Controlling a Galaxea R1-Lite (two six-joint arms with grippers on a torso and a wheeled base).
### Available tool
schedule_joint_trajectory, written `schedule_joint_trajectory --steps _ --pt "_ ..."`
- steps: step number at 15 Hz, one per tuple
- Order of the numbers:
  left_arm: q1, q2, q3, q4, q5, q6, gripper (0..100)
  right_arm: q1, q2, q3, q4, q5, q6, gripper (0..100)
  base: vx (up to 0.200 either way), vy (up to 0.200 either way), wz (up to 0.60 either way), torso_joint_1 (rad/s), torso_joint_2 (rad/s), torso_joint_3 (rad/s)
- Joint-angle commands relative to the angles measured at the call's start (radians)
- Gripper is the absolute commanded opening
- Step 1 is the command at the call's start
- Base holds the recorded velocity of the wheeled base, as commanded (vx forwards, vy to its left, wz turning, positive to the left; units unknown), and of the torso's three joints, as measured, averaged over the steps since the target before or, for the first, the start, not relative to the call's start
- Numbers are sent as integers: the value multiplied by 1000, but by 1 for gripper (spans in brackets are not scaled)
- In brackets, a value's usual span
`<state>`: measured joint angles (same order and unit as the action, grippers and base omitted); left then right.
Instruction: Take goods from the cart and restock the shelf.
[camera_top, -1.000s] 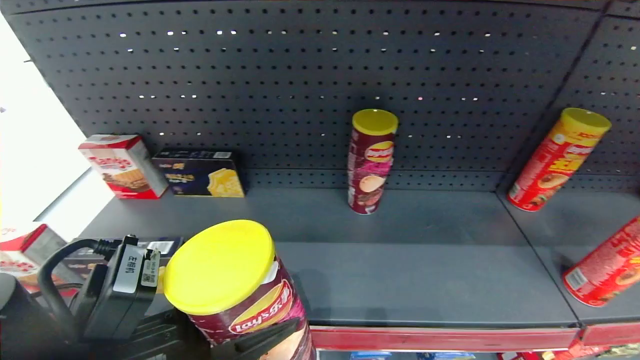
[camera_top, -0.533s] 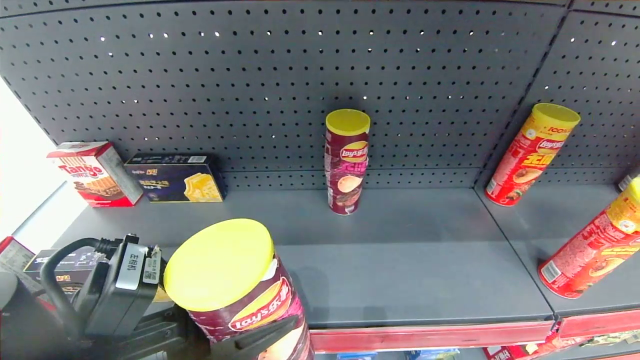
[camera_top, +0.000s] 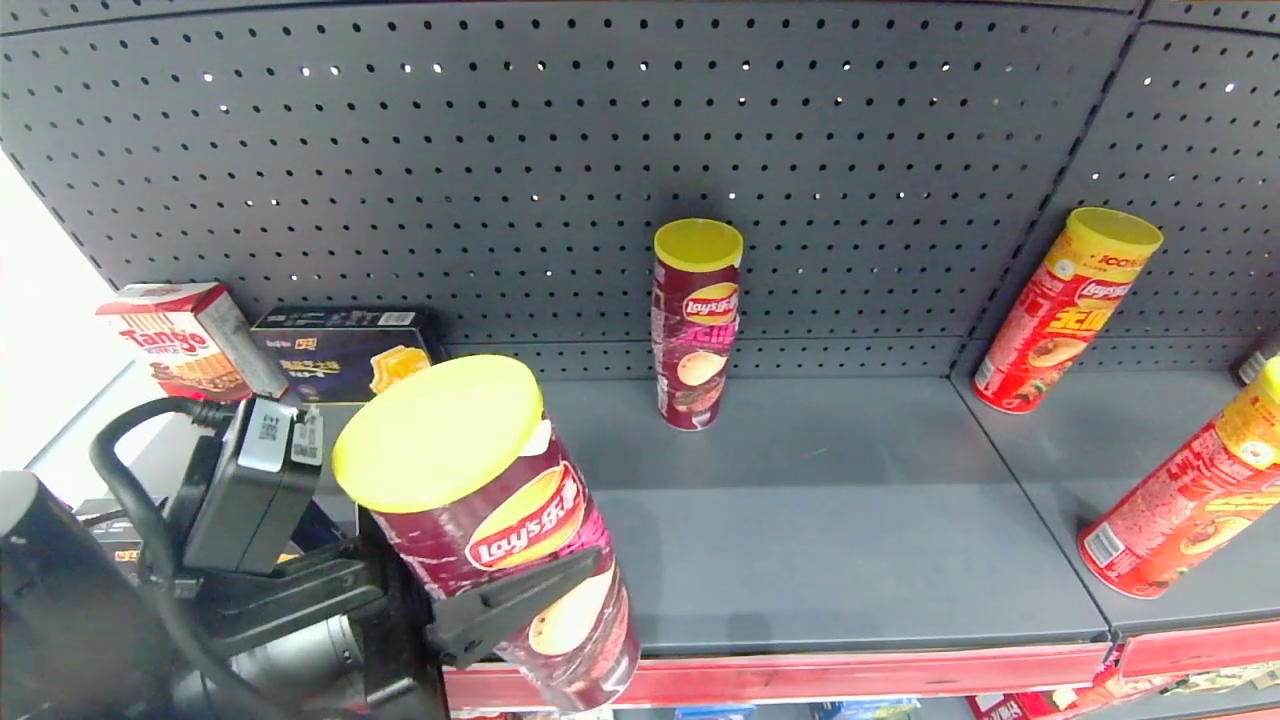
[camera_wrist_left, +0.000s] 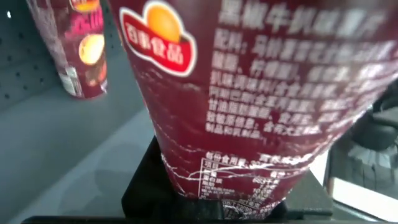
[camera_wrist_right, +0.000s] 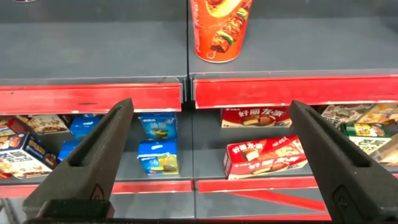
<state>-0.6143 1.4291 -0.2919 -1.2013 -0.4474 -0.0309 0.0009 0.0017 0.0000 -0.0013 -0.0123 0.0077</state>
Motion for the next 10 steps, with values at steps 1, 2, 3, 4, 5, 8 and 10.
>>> schedule_joint_trajectory --steps 1,2,3,4,5,8,10 --pt "4 60 -76 2 1 -3 0 4 38 0 -2 -5 23 100 0 0 0 0 0 0" --pt "5 62 -81 2 1 -3 0 4 38 0 -2 -5 25 100 0 0 0 0 0 0" --pt "25 91 -121 2 0 -4 0 4 31 0 -3 -6 29 100 0 0 0 0 0 0" --pt "36 97 -125 2 0 -4 0 1 -2 -17 -6 2 3 100 0 0 0 0 0 0" --pt "45 91 -112 2 -2 -1 0 -1 78 -169 -2 -8 6 100 0 0 0 0 0 0" --pt "59 80 -89 0 -2 -1 0 36 417 -485 -11 -1 169 100 0 0 0 0 0 0" --pt "59 80 -92 -3 -2 -3 0 111 440 -463 -11 138 26 100 0 0 0 0 0 0"
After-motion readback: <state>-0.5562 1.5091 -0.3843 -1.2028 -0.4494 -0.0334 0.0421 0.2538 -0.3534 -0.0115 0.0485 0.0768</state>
